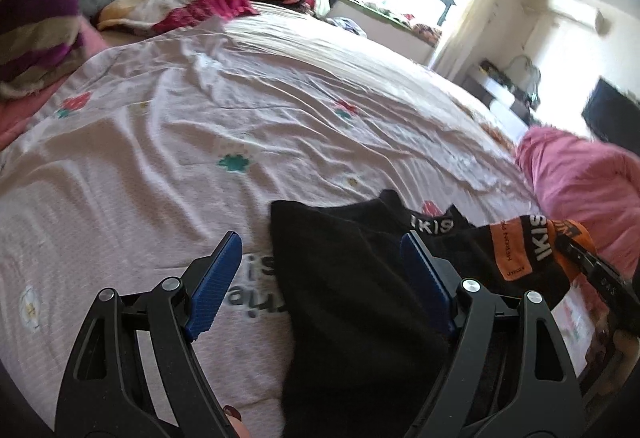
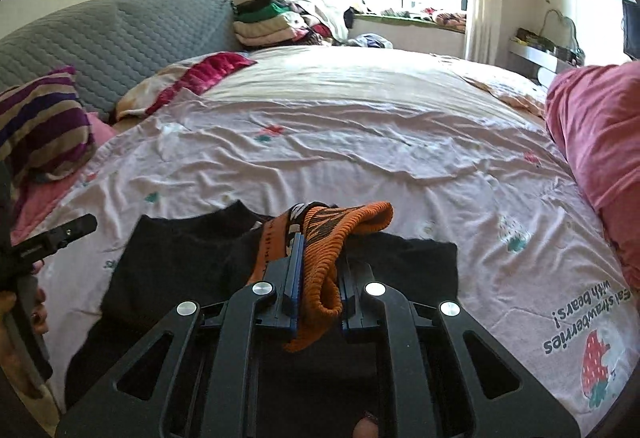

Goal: Fold small clothes
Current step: 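Grasp an orange cuff with the right tool and lift it, then lay the cuff back on the folded shirt and open the right tool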

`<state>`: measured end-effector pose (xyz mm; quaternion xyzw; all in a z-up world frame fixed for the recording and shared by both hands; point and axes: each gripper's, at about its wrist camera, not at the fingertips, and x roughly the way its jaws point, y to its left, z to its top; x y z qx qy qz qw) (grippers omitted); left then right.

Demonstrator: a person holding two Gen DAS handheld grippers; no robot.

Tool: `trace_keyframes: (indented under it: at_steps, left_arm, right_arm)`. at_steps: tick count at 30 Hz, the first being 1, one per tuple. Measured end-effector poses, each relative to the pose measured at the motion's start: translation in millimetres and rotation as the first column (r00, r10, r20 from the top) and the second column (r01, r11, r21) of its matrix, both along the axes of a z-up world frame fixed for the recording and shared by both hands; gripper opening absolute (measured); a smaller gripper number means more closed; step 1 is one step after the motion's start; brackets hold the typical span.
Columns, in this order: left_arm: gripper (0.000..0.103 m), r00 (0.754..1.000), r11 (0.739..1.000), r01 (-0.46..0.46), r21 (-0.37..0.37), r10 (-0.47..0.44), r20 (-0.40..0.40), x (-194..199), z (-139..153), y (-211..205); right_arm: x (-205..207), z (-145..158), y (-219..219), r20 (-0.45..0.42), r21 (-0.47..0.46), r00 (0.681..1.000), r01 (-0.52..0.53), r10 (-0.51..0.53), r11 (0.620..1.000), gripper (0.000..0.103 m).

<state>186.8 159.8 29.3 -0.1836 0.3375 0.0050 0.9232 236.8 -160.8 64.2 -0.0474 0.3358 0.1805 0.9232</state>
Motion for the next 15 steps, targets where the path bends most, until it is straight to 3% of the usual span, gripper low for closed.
trace_keyframes:
  at_steps: [2,5,6,9,13,15]
  left_arm:
    - [0.072,1.000,1.000,0.019,0.025,-0.018,-0.022,11,-4,-10]
    - [0.047,0.995,0.996,0.074,0.058,-0.070,-0.073,28,-14,-27]
    - [0.044,0.993,0.994,0.090,0.056,-0.085,-0.087,31,-17,-30]
    - [0.038,0.983,0.989,0.134,0.058,-0.126,-0.132,37,-31,-41]
    - [0.038,0.970,0.982,0.173,0.073,-0.157,-0.186,40,-44,-51]
    - [0.038,0.968,0.981,0.177,0.084,-0.158,-0.197,40,-47,-53]
  right_arm:
    - [4,-7,-7,-0.016,0.003,1.000,0.015,-0.015,1.000,0.012]
    - [8,-17,-16,-0.042,0.011,0.998,0.037,-0.036,0.999,0.012]
    - [9,-20,-18,-0.050,0.010,0.998,0.043,-0.043,0.999,0.013]
    - [12,-28,-25,-0.065,-0.007,0.996,0.066,-0.066,0.998,0.014]
    - [16,-37,-36,-0.058,-0.098,0.983,0.169,-0.176,0.981,0.019]
    - [17,-39,-46,-0.056,-0.109,0.974,0.211,-0.218,0.971,0.026]
